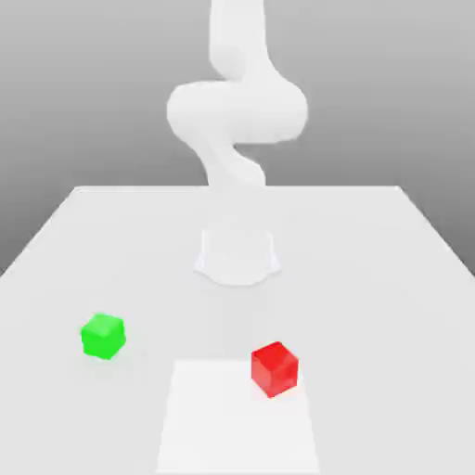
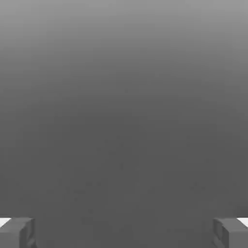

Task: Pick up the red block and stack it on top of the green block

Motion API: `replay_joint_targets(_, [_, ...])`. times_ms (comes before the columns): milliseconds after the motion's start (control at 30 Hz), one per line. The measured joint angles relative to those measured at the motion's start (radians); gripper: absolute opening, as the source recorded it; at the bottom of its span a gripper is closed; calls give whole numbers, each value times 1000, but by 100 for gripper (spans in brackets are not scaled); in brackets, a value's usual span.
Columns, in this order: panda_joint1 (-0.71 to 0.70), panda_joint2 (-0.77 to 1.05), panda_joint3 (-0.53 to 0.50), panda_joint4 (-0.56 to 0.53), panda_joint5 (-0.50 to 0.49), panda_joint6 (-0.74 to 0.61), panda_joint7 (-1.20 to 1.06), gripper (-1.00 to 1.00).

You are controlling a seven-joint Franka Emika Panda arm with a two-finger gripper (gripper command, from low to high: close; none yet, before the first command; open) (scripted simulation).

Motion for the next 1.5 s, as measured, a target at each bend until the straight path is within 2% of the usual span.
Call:
replay_joint_targets(433, [-127,386,222,-305,41,270,582,0])
replay_joint_targets(733, [-165,649,316,-503,53,456,974,0])
replay_joint_targets(867, [-161,777,278,-500,-79,557,1098,0])
replay_joint_targets(1000, [-51,908,129,-480,-245,662,1219,0])
replay_joint_targets(1033, [-20,931,94,-477,-259,682,1230,-100])
replay_joint_targets(1267, [-14,933,88,-476,-261,686,1231,-100])
replay_joint_targets(1367, [-56,854,157,-489,-157,623,1157,-100])
replay_joint_targets(1500, [-36,728,181,-509,-13,519,1053,-100])
